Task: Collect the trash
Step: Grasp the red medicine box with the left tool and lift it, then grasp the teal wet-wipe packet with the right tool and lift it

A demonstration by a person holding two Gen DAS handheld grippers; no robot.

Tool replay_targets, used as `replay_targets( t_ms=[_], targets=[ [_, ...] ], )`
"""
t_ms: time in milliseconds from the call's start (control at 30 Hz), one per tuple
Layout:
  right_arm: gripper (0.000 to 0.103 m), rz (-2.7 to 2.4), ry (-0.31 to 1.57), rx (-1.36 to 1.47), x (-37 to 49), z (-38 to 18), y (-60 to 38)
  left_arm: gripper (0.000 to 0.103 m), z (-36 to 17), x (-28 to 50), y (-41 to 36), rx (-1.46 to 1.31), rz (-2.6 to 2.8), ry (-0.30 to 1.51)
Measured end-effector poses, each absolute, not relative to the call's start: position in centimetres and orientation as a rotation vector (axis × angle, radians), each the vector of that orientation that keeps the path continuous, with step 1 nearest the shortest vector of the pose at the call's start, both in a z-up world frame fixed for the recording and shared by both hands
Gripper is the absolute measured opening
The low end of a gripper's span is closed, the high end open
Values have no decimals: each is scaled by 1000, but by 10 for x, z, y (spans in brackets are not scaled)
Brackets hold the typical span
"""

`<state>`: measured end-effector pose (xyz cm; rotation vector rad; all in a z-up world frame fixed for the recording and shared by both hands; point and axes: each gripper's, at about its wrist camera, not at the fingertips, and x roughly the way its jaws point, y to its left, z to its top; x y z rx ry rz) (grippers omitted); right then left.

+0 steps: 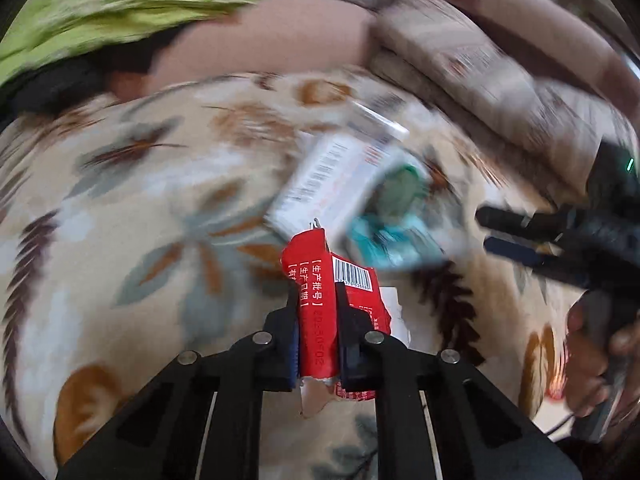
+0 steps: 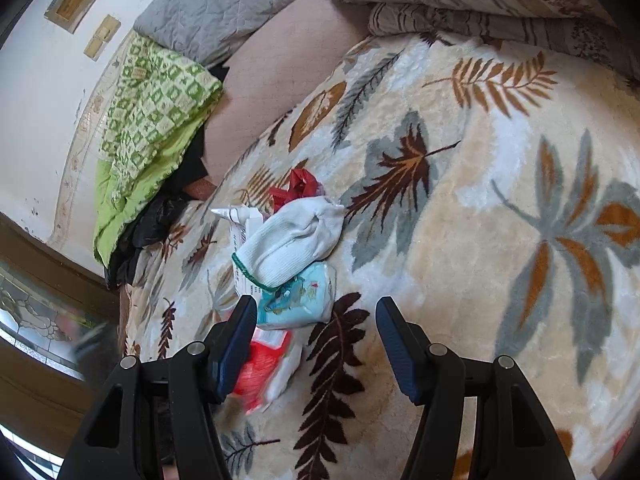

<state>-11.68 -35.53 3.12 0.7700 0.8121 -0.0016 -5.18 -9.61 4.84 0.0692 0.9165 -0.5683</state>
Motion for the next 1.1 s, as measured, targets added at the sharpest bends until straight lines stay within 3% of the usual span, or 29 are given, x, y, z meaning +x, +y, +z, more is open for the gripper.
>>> replay_targets(
  t_ms=[67, 133, 267, 400, 600, 667, 733, 933, 1100],
  targets=[
    [66, -6, 828, 758, -106, 24, -354, 13, 53, -53, -79, 18, -510, 887],
    [44, 10, 841, 759, -92, 14, -352, 13, 56, -50, -63, -10, -439, 860],
    [36, -7, 875, 777, -74, -6, -346, 13, 61, -39, -42, -32, -347, 803],
    [35, 102, 943, 761, -66, -11, -316, 13, 56, -23, -30, -69, -325, 828],
    [35, 322, 965, 582, -85, 20, -270, 13, 48, -12, -18, -113, -312, 866],
    [40, 231, 929, 474, -86, 29, -275, 13, 45, -10, -19, -104, -303, 874],
    [58, 146, 915, 459, -78, 26, -285, 13, 42, -10, -20, -94, -302, 883],
    [62, 125, 959, 424, -48, 4, -269, 14, 30, -3, -21, -56, -292, 928],
    [66, 87, 975, 206, -36, 2, -232, 20, 18, 5, -21, -72, -298, 978]
  ],
)
